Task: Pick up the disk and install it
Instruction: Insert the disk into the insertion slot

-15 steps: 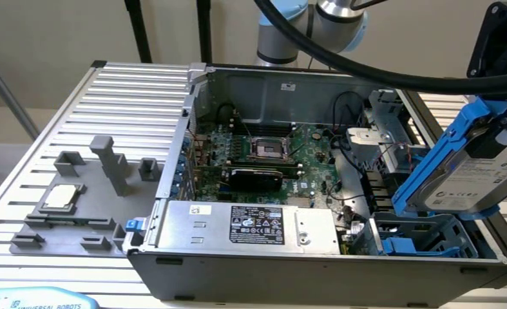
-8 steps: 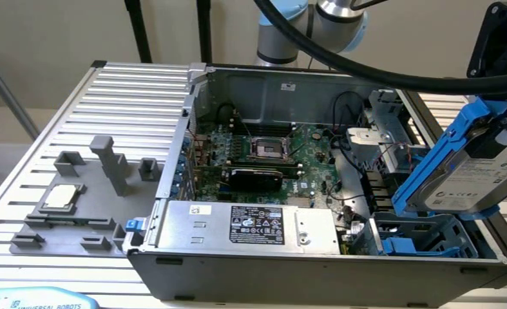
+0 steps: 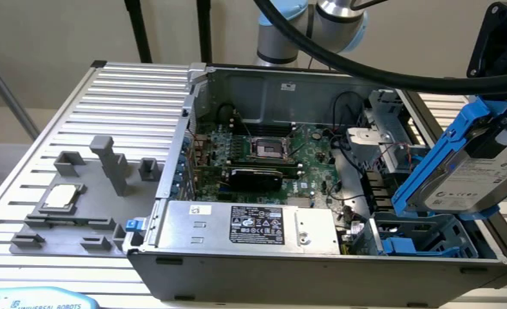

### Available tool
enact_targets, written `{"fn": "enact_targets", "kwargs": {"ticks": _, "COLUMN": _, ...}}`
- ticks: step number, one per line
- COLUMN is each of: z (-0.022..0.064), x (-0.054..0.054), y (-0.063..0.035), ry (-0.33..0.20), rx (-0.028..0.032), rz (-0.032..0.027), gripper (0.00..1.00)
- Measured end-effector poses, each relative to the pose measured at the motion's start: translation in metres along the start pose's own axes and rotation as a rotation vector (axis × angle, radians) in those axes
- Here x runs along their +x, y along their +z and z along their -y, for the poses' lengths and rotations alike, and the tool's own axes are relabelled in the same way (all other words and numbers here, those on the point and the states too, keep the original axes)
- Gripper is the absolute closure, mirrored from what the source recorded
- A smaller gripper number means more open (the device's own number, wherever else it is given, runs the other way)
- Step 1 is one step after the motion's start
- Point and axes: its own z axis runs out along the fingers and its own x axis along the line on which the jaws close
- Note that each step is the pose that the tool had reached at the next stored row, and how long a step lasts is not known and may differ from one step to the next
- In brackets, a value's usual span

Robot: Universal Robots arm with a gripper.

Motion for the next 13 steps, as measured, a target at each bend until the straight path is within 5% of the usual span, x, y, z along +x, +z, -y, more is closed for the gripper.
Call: {"fn": "enact_targets", "kwargs": {"ticks": 13, "z": -0.0037, "x": 0.001, "y": 0.0165, "ry": 0.000, "rx": -0.0001, "rz": -0.0022, "gripper": 0.67}}
